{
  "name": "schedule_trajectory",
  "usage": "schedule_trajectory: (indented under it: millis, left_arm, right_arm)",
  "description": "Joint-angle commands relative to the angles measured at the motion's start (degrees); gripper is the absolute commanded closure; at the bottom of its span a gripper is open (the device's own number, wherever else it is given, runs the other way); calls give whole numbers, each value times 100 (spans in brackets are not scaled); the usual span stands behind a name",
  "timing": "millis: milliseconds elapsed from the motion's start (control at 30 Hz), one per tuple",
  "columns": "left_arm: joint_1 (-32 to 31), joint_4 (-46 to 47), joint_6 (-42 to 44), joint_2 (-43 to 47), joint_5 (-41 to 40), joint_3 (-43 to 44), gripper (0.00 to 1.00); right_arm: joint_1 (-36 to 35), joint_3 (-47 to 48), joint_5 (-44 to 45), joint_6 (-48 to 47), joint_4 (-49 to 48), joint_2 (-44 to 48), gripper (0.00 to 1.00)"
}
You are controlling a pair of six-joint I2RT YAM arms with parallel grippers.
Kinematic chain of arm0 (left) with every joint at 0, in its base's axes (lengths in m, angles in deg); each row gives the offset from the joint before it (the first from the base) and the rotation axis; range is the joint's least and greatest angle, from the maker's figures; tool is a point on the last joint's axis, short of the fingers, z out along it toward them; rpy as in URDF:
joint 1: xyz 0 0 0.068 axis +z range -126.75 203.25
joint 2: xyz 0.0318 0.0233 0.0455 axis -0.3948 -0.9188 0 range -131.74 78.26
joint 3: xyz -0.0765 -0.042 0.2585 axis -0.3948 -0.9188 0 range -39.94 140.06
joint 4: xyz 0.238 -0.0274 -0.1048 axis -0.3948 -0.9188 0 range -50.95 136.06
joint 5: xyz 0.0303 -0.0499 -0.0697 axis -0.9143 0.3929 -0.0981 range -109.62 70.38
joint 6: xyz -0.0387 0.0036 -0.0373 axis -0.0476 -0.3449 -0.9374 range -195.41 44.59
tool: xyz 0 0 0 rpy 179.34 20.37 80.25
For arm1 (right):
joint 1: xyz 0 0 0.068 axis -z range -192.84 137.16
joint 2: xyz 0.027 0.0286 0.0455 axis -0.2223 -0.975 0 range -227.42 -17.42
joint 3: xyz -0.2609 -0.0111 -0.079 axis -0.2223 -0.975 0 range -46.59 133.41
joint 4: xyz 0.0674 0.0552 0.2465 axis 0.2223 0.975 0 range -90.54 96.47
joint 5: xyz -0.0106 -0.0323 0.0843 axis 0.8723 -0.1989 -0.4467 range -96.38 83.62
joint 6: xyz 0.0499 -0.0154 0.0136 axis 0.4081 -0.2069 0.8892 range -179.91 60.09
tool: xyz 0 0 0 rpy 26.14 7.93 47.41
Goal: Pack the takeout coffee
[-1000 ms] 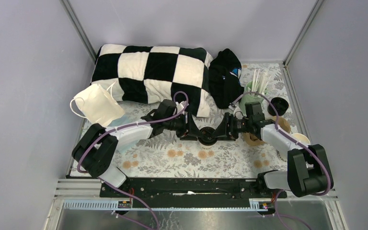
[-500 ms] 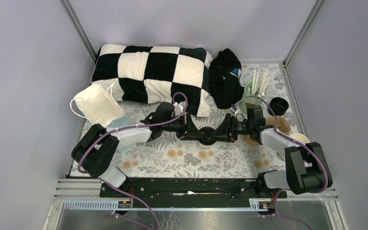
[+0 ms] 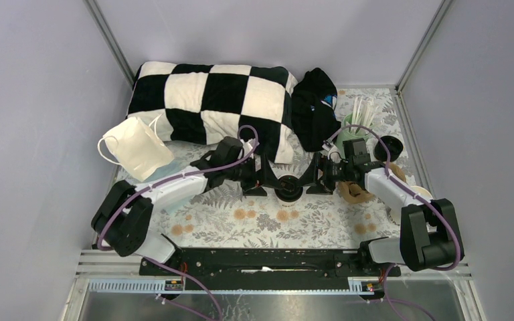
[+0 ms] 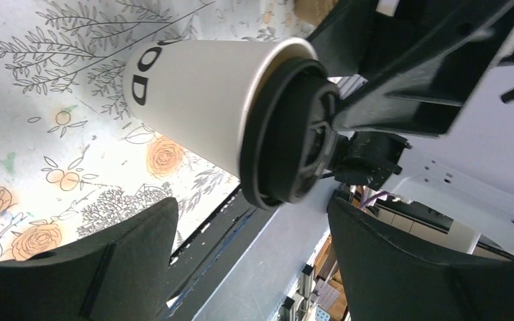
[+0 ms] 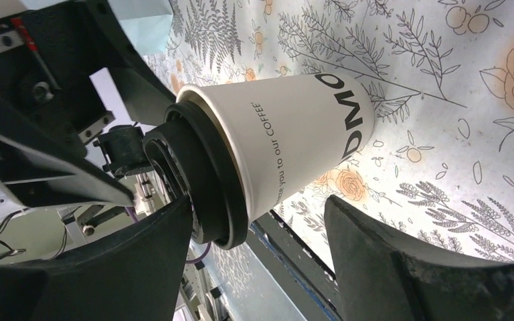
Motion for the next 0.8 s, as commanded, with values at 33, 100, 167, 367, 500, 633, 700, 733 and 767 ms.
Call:
schedule_trajectory:
  millis: [33,100,167,367,500,633,700,733,767]
  left_arm:
    - [245,367,-365,570,-46,-152,16]
    - [383,430,-511,548,-16,-268,26]
    - [449,432,-519,395,63,-254,36]
    - [442,592,-500,56,168,-158,50]
    - [414,721,-565,-53,207,-147,50]
    - [373,769,-549,-112,207,-165,48]
    - [351,748,-516,-205,199,-165,49]
    - [332,746,-500,-246,186,-165,50]
    - [302,739,-474,-290,170,-165,50]
  right_arm:
    - [2,258,-68,-162,212,58,21]
    - [1,216,-186,-87,51,-29,22]
    - [1,202,-325,-62,-81,-130,23]
    - [4,244,-458,-94,-178,-293,25]
    - [1,238,-471,-112,-199,-369,25]
    - [2,246,-480,-121,-223,-419,26]
    - [2,238,-419,-129,-227,-439,26]
    - [3,229,-400,-124,-237,-453,26]
    - [2,217,-369,-101,-259,-470,27]
